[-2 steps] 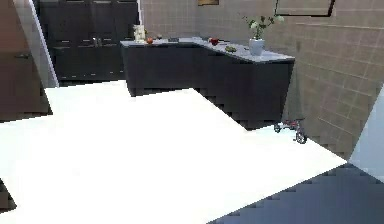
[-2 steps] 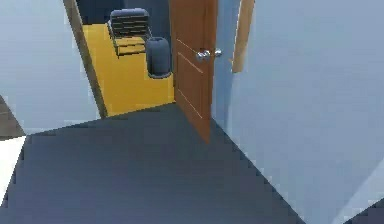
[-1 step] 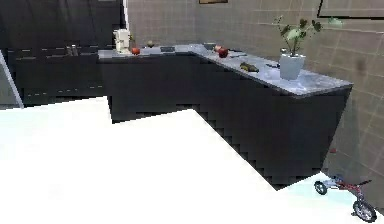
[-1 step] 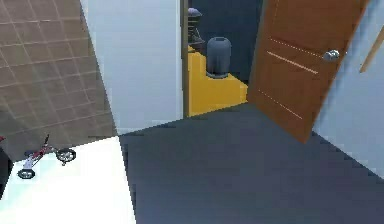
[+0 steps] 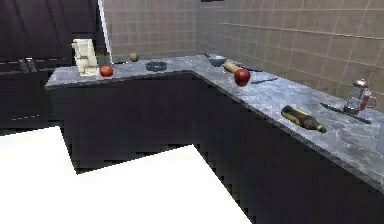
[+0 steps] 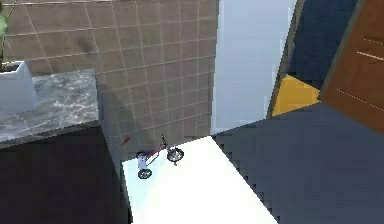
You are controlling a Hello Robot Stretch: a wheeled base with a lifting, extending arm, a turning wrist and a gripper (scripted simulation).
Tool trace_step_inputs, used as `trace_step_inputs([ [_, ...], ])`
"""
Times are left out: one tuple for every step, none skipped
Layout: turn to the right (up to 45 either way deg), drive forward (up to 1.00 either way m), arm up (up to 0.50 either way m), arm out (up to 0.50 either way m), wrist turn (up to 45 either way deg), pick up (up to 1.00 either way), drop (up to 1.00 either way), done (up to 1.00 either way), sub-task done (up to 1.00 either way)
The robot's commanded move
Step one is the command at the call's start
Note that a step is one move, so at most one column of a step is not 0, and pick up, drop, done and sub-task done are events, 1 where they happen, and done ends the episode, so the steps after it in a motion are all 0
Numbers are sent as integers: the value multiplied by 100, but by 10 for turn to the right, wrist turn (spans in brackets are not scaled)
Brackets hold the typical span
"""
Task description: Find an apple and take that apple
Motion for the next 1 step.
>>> trace_step_inputs([
  [30,0,0,0,0,0,0,0,0],
])
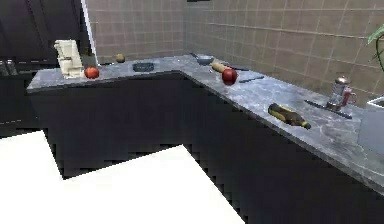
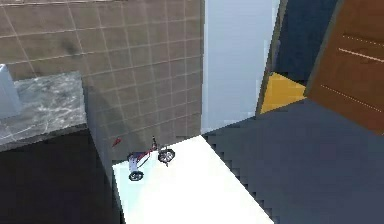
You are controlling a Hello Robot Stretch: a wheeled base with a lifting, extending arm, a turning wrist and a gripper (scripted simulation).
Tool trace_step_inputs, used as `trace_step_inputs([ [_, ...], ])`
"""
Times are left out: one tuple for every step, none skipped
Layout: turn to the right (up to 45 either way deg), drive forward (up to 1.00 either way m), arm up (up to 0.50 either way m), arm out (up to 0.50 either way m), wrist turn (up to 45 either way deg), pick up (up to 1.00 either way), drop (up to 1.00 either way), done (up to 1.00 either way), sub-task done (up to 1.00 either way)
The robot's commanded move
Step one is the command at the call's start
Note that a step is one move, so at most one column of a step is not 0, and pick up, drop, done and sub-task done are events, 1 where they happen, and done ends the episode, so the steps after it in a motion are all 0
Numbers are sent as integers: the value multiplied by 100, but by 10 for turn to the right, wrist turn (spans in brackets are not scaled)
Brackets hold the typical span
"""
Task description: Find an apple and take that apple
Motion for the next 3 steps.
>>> trace_step_inputs([
  [0,55,0,0,0,0,0,0,0],
  [-450,0,0,0,0,0,0,0,0],
  [-240,0,0,0,0,0,0,0,0],
])
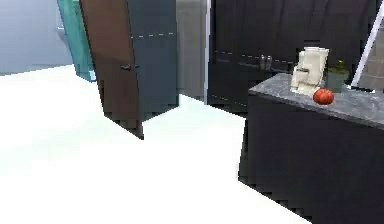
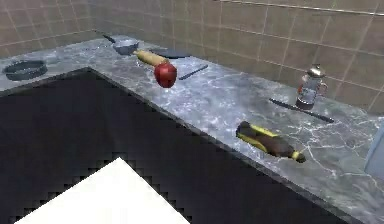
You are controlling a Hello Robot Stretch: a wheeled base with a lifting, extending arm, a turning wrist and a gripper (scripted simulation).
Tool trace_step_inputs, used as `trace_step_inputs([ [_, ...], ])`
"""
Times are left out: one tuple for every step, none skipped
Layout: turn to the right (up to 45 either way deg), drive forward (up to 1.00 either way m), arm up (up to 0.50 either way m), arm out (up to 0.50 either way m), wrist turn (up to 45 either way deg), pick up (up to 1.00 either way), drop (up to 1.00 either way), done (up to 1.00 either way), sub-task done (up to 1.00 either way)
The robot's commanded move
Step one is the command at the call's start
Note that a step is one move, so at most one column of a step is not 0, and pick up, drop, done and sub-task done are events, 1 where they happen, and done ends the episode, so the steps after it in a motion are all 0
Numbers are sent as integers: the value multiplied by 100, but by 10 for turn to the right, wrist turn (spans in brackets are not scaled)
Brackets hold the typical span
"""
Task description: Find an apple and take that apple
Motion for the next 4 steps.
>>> trace_step_inputs([
  [450,0,0,0,0,0,0,0,0],
  [90,0,0,0,0,0,0,0,0],
  [0,100,0,0,0,0,0,0,0],
  [0,15,0,0,0,0,0,0,0],
])
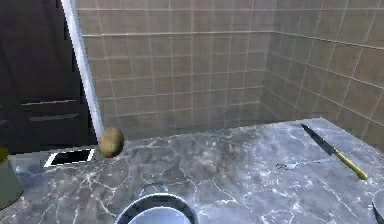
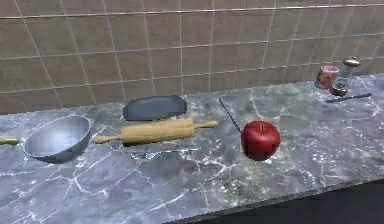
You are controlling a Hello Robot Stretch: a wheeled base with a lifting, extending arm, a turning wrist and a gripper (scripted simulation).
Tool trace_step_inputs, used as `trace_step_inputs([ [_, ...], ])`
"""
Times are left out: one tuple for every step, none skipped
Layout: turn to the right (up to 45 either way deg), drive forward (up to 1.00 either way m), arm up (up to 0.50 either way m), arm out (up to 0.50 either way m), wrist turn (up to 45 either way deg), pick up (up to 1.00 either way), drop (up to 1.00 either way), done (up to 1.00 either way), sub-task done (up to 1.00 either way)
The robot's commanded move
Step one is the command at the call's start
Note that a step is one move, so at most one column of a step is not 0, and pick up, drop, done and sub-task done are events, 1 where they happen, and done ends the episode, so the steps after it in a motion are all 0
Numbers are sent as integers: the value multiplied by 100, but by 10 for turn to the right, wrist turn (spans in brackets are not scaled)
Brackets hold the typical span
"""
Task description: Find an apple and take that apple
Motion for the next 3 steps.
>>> trace_step_inputs([
  [210,0,0,0,0,0,0,0,0],
  [0,0,50,0,0,0,0,0,0],
  [0,0,38,0,0,0,0,0,0],
])
